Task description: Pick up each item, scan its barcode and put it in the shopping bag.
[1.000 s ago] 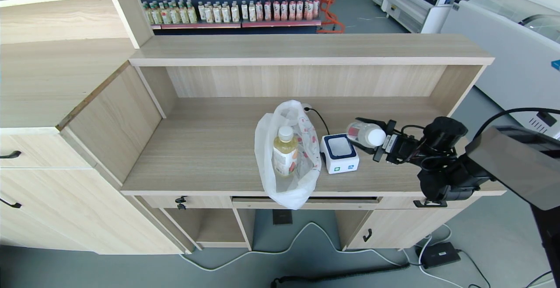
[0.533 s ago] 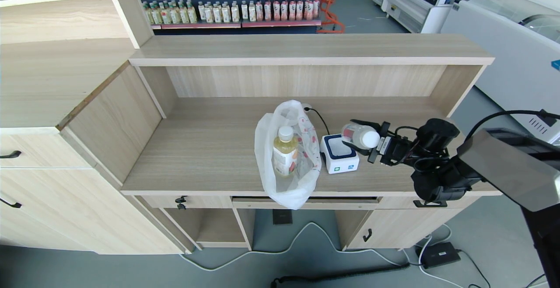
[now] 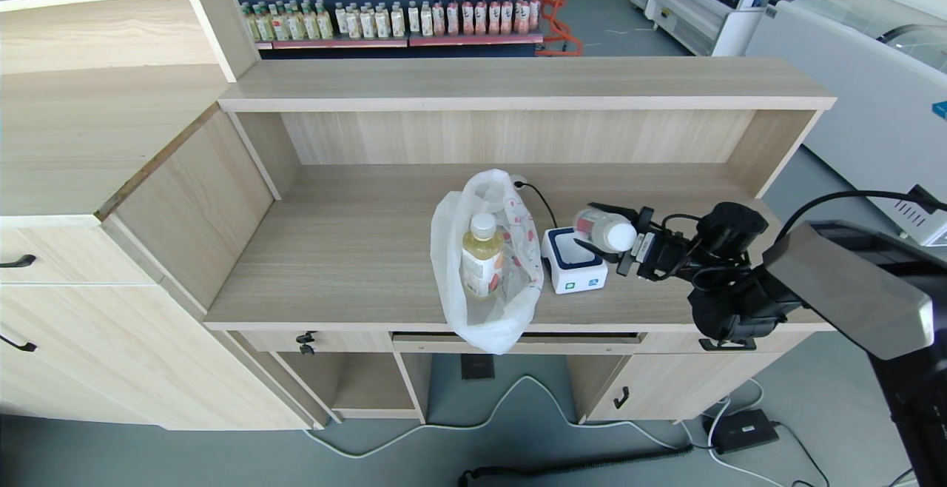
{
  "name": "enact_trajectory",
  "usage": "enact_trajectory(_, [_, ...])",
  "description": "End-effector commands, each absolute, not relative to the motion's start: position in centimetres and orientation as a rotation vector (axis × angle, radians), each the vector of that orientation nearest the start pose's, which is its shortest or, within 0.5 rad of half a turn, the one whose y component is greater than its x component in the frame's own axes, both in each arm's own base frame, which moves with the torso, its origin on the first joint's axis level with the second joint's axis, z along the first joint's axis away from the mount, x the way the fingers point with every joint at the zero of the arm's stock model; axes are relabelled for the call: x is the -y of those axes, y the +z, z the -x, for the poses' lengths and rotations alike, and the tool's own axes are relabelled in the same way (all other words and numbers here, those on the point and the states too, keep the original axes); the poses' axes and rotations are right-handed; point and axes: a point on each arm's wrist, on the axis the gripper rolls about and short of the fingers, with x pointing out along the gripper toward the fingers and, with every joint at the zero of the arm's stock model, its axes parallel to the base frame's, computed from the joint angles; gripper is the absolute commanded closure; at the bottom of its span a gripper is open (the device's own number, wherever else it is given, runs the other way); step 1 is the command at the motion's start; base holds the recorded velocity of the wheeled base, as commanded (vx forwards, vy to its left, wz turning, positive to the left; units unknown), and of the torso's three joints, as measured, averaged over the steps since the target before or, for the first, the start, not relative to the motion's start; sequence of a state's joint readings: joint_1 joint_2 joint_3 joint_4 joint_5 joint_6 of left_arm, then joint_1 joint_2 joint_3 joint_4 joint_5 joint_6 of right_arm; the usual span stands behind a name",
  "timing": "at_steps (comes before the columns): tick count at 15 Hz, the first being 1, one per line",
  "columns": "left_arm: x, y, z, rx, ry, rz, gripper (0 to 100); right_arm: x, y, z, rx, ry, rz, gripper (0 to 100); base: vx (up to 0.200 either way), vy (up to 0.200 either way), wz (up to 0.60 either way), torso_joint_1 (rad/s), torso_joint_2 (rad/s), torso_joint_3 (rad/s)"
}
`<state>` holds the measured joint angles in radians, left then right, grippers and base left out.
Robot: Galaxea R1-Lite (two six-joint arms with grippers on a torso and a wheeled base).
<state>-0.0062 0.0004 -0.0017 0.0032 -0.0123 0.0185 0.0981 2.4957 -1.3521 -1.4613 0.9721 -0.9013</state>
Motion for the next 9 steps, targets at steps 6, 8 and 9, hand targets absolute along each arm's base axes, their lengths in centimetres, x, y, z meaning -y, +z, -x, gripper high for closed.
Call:
enact_trajectory(6, [0.01,7.56,2.29,-0.001,-0.018,-0.018,0,-6.65,7.63,-47.1,0.768,0.863,0.933,100,0.0,0.0,0.0,0.0,0.0,0.0])
enact_trajectory(8, [0.02,7.56,2.29,-0.001,-0.02,-0.018,0,-6.73,7.45,-47.14,0.764,0.867,0.927,100,0.0,0.0,0.0,0.0,0.0,0.0])
enact_trajectory(9, [0.01,7.56,2.29,-0.001,-0.018,-0.018,0,-6.81,7.34,-47.17,0.762,0.87,0.923,100,0.0,0.0,0.0,0.0,0.0,0.0])
